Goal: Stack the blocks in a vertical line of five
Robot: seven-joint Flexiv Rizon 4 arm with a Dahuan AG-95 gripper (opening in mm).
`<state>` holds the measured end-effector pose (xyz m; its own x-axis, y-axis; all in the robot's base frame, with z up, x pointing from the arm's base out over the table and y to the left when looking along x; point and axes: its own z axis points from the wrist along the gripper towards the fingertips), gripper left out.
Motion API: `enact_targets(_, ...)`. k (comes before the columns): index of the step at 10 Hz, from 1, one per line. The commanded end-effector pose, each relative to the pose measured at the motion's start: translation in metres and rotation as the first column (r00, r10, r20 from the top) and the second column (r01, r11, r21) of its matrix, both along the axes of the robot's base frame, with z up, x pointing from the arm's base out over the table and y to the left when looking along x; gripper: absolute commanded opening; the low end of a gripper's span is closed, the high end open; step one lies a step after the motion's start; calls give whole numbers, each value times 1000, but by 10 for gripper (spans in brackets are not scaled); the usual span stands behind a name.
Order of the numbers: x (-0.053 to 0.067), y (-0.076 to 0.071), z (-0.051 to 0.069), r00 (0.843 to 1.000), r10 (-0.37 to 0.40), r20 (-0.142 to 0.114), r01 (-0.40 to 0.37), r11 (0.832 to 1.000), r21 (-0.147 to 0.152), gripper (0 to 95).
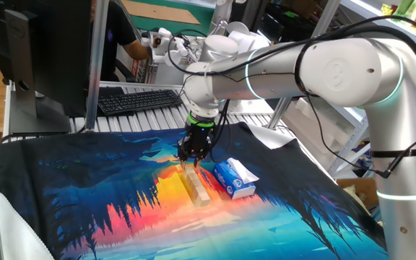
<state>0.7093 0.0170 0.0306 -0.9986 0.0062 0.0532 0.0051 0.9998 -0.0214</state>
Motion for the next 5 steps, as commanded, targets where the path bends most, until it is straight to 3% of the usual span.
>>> enact_targets(1,-2,0,-1,1000,3,2,-3,1000,-2,380)
enact_targets(5,-9,-1,-5,1000,8,11,-8,1000,-3,380)
